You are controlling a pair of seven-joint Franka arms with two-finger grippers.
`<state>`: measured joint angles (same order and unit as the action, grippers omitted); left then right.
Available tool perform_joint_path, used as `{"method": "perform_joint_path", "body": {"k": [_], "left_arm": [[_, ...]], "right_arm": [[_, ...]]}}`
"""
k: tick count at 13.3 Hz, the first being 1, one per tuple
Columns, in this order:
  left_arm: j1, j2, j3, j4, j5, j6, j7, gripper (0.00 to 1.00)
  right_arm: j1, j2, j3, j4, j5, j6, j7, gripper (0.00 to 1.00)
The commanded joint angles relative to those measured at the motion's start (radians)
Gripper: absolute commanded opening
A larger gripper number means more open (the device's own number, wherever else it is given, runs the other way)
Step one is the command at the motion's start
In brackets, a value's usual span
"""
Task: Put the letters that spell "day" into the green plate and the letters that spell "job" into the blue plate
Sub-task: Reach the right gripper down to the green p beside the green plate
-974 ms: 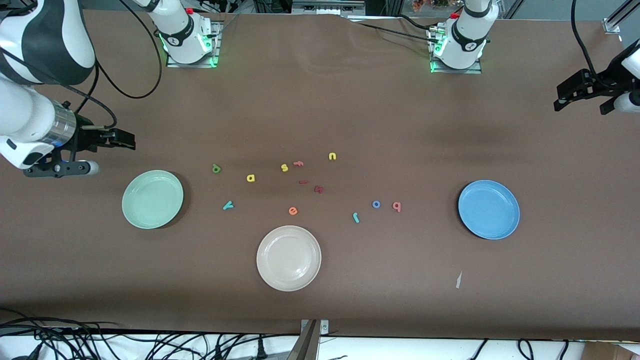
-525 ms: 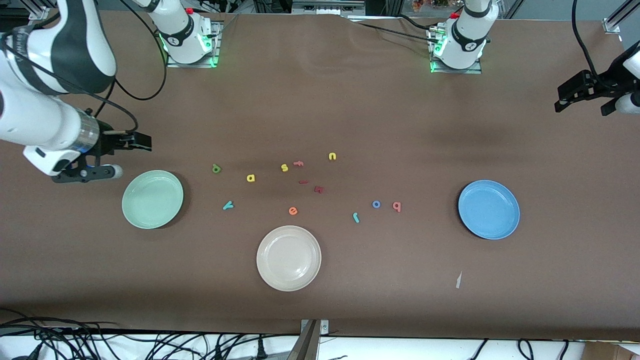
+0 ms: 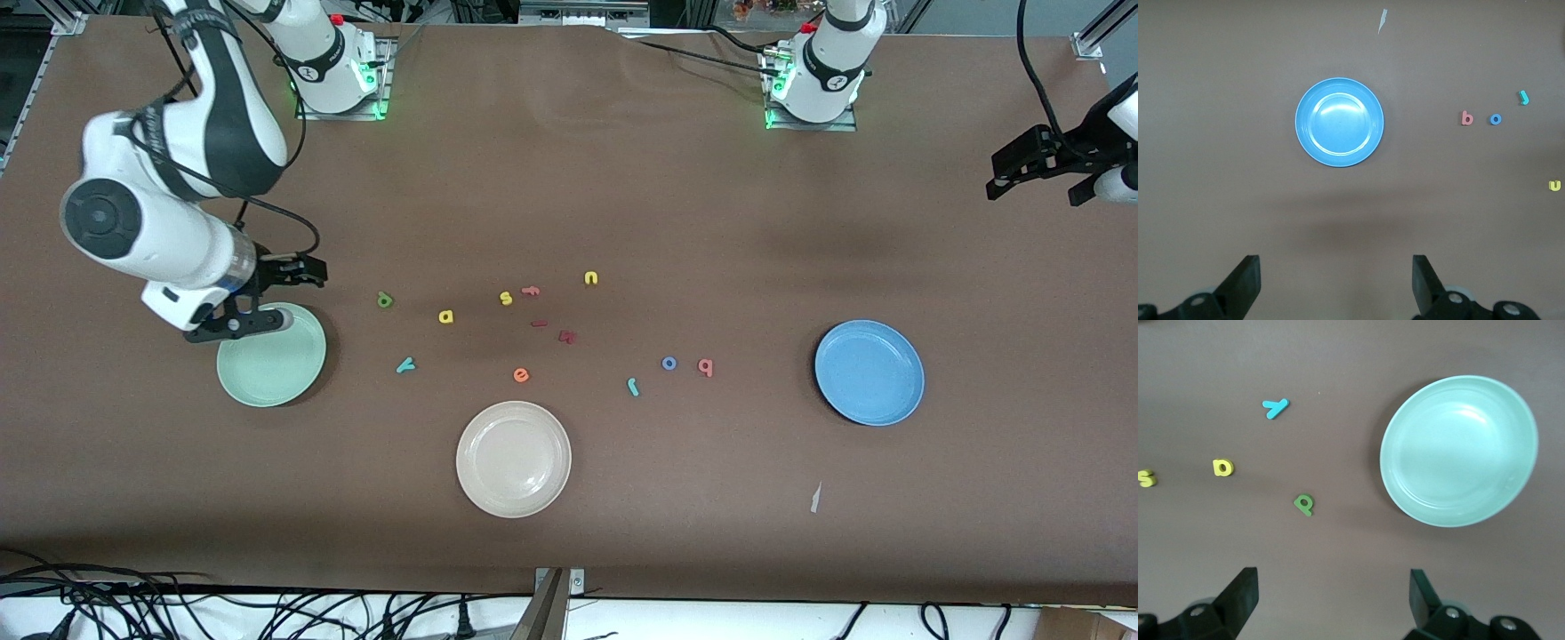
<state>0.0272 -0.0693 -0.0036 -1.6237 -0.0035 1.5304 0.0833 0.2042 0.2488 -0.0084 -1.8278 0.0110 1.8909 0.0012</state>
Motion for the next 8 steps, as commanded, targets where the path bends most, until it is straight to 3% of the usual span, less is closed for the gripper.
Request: {"method": "perform_joint_path", "body": {"k": [1,3,8], "left_arm": [[0.000,0.014,-0.009,0.033,0.034,-0.024,-0.011,1.00],[0.000,0.014,-0.009,0.033,0.034,-0.024,-0.011,1.00],[-0.001,0.014,-0.010,0.033,0.034,-0.024,-0.011,1.00]], "right_arm": [[0.006,-0.011,0.004,-0.057,0.014,0.048,-0.007,1.00],[0.018,0.024,0.005,-0.076,0.014,0.101,-0.007,1.00],[0.053,0.069,0.018,-0.298,0.015,0.471,0.005,1.00]]}}
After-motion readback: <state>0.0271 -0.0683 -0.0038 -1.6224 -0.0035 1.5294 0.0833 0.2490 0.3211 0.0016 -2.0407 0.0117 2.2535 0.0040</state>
